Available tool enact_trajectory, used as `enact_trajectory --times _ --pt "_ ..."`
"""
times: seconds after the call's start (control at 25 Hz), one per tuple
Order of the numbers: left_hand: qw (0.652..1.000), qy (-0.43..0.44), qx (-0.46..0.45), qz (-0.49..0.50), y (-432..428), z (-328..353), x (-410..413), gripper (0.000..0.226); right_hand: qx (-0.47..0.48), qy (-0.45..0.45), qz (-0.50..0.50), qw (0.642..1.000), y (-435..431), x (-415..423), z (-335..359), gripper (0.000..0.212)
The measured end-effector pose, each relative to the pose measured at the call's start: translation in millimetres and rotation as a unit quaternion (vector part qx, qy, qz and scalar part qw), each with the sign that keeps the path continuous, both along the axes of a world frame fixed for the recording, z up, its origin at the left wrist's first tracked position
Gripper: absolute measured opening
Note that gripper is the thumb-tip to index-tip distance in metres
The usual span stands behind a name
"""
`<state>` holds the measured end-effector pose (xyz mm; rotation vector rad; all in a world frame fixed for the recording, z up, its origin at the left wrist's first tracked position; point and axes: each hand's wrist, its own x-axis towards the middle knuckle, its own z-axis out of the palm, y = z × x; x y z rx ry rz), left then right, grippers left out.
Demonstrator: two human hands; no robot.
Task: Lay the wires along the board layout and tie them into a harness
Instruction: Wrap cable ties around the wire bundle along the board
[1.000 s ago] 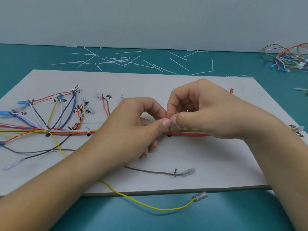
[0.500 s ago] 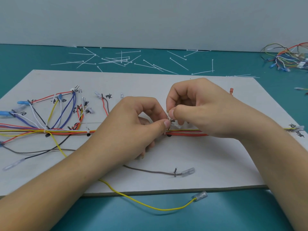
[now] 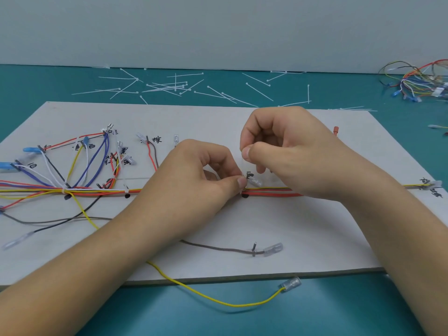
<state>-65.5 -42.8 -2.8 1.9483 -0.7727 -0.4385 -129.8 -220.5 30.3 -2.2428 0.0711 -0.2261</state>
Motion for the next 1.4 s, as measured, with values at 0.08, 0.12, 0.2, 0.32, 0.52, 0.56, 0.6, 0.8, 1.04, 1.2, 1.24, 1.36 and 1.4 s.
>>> enact_trajectory --times 0.08,0.12,0.2,0.32,0.52,0.56,0.6,0.8,1.04,1.2,1.24,1.36,1.4 --pt "1.0 -0.005 0.008 -0.002 -0.8 1.2 0.3 0.018 -0.007 -0.008 -0.003 1.0 1.4 0.1 -0.6 0.02" --pt "1.0 -0.008 0.015 -0.004 -1.1 1.8 0.3 0.017 -0.01 -0.013 -0.005 1.0 2.0 0.2 -0.7 0.02" --pt "1.0 -0.015 0.025 -0.011 -2.0 2.9 0.2 0.017 -0.014 -0.028 -0.01 0.999 2.5 0.8 -0.5 0.02" --pt "0.999 -0.028 0.041 -0.016 -3.5 4.9 -2.0 0.018 -0.022 -0.064 -0.028 0.997 2.7 1.2 -0.1 0.02" --pt "0.997 -0.046 0.059 -0.014 -6.2 8.6 -3.6 0.02 -0.067 -0.109 -0.05 0.99 7.3 1.9 -3.5 0.017" --pt "0.997 -0.051 0.062 -0.015 -6.6 9.4 -4.0 0.02 -0.071 -0.117 -0.054 0.989 7.0 2.4 -4.0 0.017" --pt "0.996 -0.053 0.065 -0.017 -6.9 10.2 -4.2 0.021 -0.074 -0.125 -0.058 0.988 6.6 2.7 -4.5 0.016" --pt "0.995 -0.068 0.079 -0.013 -8.3 11.1 -6.1 0.023 -0.101 -0.129 -0.079 0.983 9.1 3.8 -8.8 0.013" --pt "0.991 -0.105 0.085 -0.005 -8.1 7.3 -8.2 0.022 -0.015 -0.211 -0.171 0.962 -10.6 2.2 16.7 0.014" --pt "0.988 -0.131 0.077 0.007 -7.2 2.1 -7.8 0.017 -0.121 -0.043 -0.124 0.984 -8.6 1.9 1.2 0.014" --pt "0.988 -0.135 0.073 0.006 -7.2 1.6 -7.5 0.015 -0.14 -0.02 -0.127 0.982 -11.6 1.3 2.2 0.015" --pt "0.986 -0.158 0.059 -0.008 -7.1 0.1 -9.8 0.011 -0.171 0.07 -0.076 0.98 -18.9 -5.3 10.7 0.016" --pt "0.983 -0.173 0.053 -0.01 -7.1 -0.8 -10.7 0.011 -0.175 0.103 -0.044 0.978 -18.2 -7.7 11.4 0.016"
